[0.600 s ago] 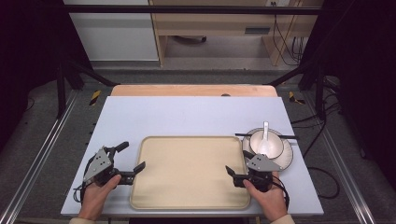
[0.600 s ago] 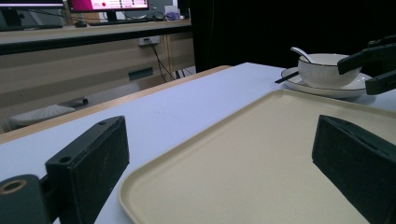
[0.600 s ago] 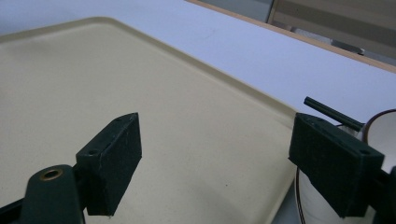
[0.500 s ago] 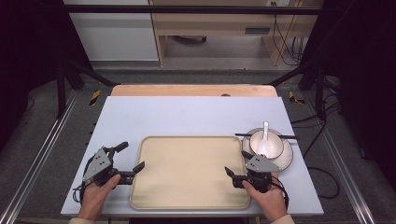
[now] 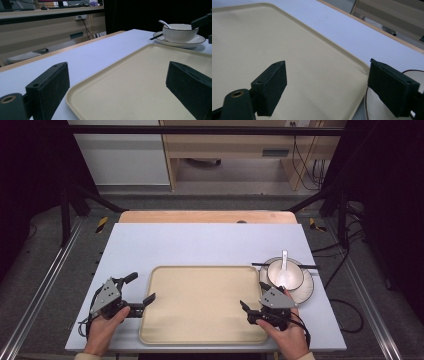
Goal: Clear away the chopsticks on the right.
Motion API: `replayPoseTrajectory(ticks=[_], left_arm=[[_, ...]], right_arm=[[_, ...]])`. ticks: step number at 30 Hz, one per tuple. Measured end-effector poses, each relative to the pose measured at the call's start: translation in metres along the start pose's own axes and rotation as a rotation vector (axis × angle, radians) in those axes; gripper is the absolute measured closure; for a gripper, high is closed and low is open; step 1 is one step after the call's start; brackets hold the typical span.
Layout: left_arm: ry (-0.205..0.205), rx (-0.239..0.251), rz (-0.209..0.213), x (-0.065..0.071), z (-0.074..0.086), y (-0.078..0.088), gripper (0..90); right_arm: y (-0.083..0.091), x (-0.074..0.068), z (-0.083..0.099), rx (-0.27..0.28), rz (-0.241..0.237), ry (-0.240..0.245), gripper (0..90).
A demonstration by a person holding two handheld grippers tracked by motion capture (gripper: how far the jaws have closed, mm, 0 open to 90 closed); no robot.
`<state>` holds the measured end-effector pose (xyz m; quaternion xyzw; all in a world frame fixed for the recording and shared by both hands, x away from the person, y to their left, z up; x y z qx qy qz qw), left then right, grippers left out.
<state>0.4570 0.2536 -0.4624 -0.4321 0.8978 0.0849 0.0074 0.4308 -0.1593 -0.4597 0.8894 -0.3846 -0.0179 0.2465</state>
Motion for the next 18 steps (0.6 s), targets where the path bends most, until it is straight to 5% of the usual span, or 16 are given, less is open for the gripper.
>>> replayPoseTrajectory(ticks=[4,9,11,13,14,18], left_arm=[[0.001,0.0,-0.011,-0.003,0.0,0.001,5.1],[0.008,0.001,-0.02,-0.004,-0.001,0.003,5.5],[0.014,0.002,-0.025,-0.004,-0.001,0.005,5.6],[0.019,0.008,-0.025,-0.004,-0.002,0.006,5.6],[0.015,0.009,-0.027,-0.004,-0.003,0.007,5.6],[0.026,0.012,-0.035,-0.006,-0.002,0.008,5.6]], right_arm=[[0.021,0.004,-0.013,-0.014,0.064,0.036,20.6],[0.048,0.026,-0.032,-0.022,0.126,0.077,30.7],[0.066,0.058,-0.038,-0.051,0.165,0.051,45.8],[0.071,0.07,-0.037,-0.063,0.18,0.036,49.4],[0.079,0.094,-0.034,-0.087,0.206,0.005,57.8],[0.092,0.141,-0.025,-0.122,0.248,-0.07,67.7]])
Point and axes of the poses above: each handheld gripper's, and its own axes: y roughly backward along the jaws, z roughly out of its underside, x roughly to its right, the point moved 4 cm from there along -y, roughly forward along the jaws, and after that the axes turned 7 degrees about -z, right-handed, at the moved point
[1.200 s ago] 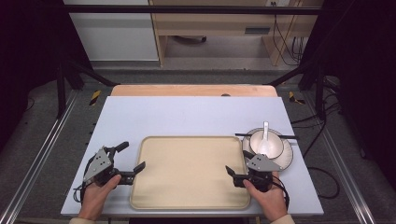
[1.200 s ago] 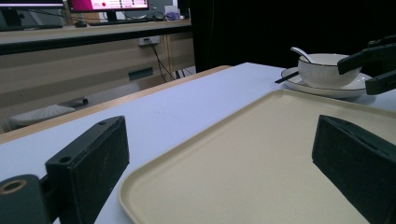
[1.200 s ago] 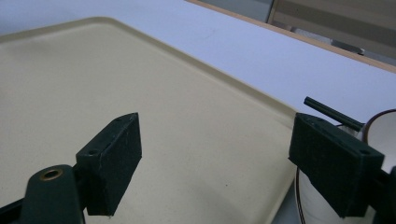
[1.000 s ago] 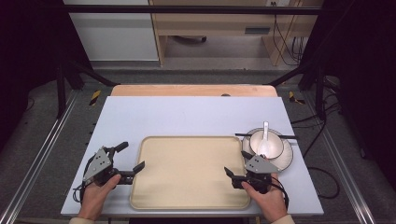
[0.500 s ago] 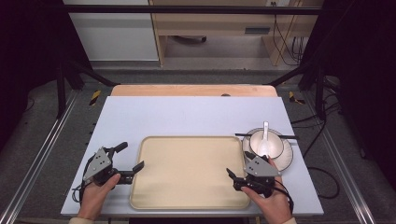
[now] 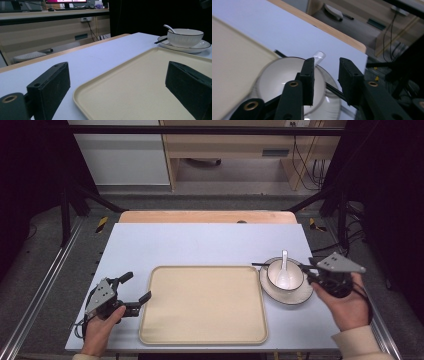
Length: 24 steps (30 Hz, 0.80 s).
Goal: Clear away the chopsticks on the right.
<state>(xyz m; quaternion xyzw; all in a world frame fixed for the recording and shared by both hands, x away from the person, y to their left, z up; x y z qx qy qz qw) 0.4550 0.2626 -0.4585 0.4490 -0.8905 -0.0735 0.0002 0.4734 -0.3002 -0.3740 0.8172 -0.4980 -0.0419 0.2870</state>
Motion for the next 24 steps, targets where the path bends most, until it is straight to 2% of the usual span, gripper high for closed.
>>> replayPoseTrajectory(ticks=[1,2,3,4,6,8,9,12,14,15,16,20,24], left_arm=[[0.0,0.0,0.0,0.0,0.0,0.0,5.6],[0.013,0.009,-0.002,0.0,0.0,0.0,5.7],[0.013,0.009,-0.002,0.0,0.0,0.0,5.7],[0.018,0.008,-0.003,-0.001,0.0,0.001,5.7],[0.044,0.018,-0.004,-0.002,-0.001,0.001,5.7],[0.045,0.018,-0.01,-0.004,0.0,0.001,5.7],[0.043,0.015,-0.013,-0.004,0.0,0.001,5.7],[0.041,0.014,-0.014,-0.004,0.0,0.002,5.7],[0.037,0.011,-0.012,-0.003,0.0,0.001,5.7],[0.037,0.011,-0.012,-0.003,0.0,0.001,5.7],[0.033,0.011,-0.01,-0.002,0.0,0.001,5.7],[0.028,0.006,-0.006,-0.002,0.001,0.0,5.7],[0.038,0.015,-0.004,-0.002,0.0,0.001,5.7]], right_arm=[[0.0,0.0,0.0,0.0,0.0,0.0,67.7],[-0.003,0.022,0.008,-0.026,0.015,-0.057,72.3],[-0.003,0.022,0.008,-0.026,0.015,-0.057,72.3],[-0.01,0.042,0.017,-0.064,0.03,-0.094,75.7],[-0.02,0.058,0.028,-0.096,0.032,-0.124,77.1],[-0.033,0.069,0.039,-0.128,0.025,-0.154,79.1],[-0.039,0.072,0.043,-0.138,0.021,-0.168,81.7],[-0.057,0.079,0.051,-0.159,0.005,-0.161,87.8],[-0.069,0.082,0.054,-0.178,-0.002,-0.177,89.6],[-0.069,0.082,0.054,-0.178,-0.002,-0.177,89.6],[-0.078,0.085,0.057,-0.207,-0.005,-0.183,90.0],[-0.097,0.086,0.063,-0.263,-0.015,-0.181,89.4],[-0.11,0.087,0.069,-0.29,-0.006,-0.179,88.0]])
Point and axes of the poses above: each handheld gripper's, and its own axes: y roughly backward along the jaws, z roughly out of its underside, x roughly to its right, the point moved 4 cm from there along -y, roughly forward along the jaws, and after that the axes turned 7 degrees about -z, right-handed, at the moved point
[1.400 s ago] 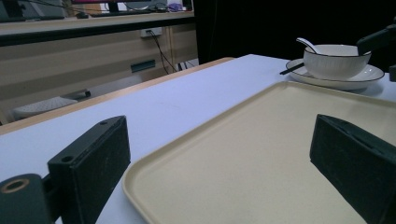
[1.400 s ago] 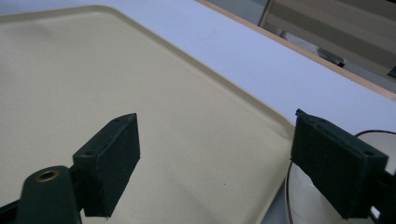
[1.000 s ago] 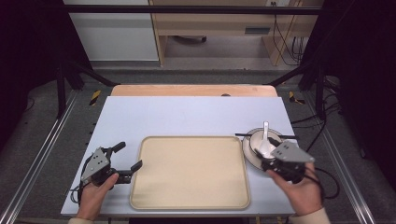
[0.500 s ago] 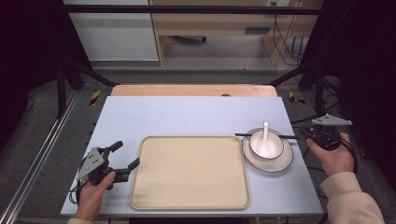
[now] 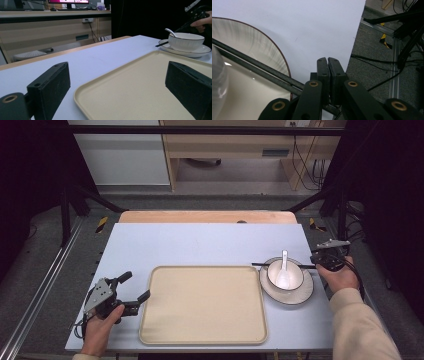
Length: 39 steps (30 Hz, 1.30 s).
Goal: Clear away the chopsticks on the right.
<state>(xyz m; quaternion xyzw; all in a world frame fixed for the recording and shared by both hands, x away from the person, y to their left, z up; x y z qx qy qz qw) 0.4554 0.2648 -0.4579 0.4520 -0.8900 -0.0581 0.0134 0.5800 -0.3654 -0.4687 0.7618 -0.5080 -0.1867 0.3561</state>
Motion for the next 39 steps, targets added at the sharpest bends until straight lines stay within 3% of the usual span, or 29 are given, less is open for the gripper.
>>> replayPoseTrajectory(ticks=[6,16,27,36,39], left_arm=[[0.002,-0.003,-0.003,-0.002,0.0,0.0,5.7],[0.004,-0.004,-0.001,-0.001,0.0,0.0,5.7],[0.002,-0.007,0.004,-0.001,0.001,0.0,5.8],[0.003,-0.007,0.002,-0.001,0.0,0.001,5.7],[0.003,-0.006,0.001,-0.001,0.0,0.001,5.8]], right_arm=[[-0.006,-0.003,0.002,-0.032,-0.008,0.027,87.7],[0.011,-0.016,0.011,-0.065,-0.049,0.062,88.1],[0.026,-0.026,0.023,-0.062,-0.068,0.082,87.8],[0.042,-0.036,0.03,-0.052,-0.114,0.082,86.8],[0.047,-0.036,0.027,-0.004,-0.112,0.089,85.7]])
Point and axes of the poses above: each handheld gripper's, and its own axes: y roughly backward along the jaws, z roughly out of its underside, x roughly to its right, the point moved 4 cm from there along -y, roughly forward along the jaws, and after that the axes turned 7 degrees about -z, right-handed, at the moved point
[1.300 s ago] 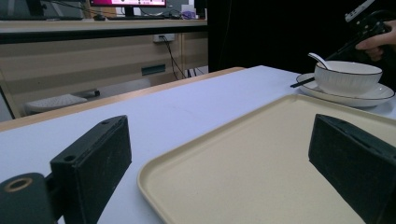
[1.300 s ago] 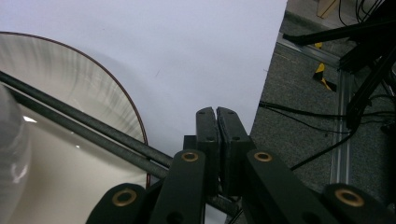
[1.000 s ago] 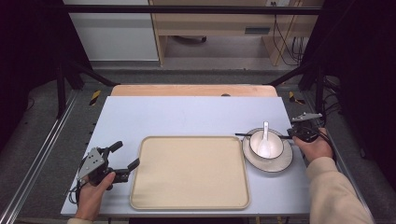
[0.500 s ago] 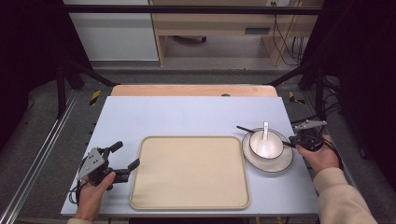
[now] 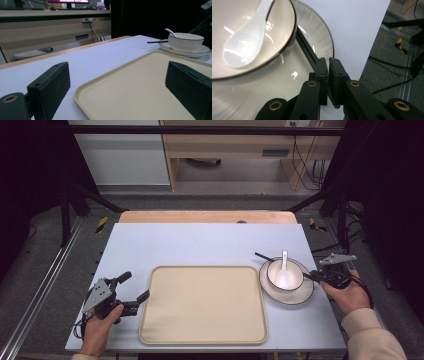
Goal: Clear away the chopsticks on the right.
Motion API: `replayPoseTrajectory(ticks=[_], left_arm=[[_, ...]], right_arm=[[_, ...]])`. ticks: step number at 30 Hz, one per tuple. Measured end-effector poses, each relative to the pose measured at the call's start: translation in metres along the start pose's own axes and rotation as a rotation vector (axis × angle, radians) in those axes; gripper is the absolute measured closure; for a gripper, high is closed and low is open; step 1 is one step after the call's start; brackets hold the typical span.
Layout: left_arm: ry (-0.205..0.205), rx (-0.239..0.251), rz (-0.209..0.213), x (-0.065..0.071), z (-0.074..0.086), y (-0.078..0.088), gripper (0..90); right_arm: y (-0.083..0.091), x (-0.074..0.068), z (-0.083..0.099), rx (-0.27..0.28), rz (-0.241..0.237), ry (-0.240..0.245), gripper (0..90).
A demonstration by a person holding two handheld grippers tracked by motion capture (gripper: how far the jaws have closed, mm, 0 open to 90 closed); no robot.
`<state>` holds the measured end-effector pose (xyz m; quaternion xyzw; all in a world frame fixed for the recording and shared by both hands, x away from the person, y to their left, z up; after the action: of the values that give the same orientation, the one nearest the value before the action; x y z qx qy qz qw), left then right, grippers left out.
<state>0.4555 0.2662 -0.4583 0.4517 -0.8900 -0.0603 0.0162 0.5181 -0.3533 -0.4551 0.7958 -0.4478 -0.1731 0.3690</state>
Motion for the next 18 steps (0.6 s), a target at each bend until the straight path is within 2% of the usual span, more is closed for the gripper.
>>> replayPoseTrajectory(ticks=[5,13,18], left_arm=[[-0.007,-0.003,0.002,0.0,0.0,0.0,5.9],[-0.002,-0.001,0.002,0.0,0.0,0.0,6.1],[-0.002,-0.005,0.003,0.001,0.001,0.0,6.1]], right_arm=[[-0.002,0.002,-0.004,0.028,-0.015,0.022,82.1],[-0.012,0.004,-0.004,0.011,-0.024,0.042,80.7],[-0.016,0.004,-0.004,-0.003,-0.032,0.031,80.4]])
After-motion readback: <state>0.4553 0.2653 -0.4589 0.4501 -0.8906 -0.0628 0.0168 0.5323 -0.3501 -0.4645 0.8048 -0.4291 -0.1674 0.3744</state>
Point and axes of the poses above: each handheld gripper's, and its own axes: y roughly backward along the jaws, z roughly out of its underside, x roughly to its right, the point moved 4 cm from there along -y, roughly forward along the jaws, and after that the axes turned 7 degrees about -z, right-handed, at the moved point
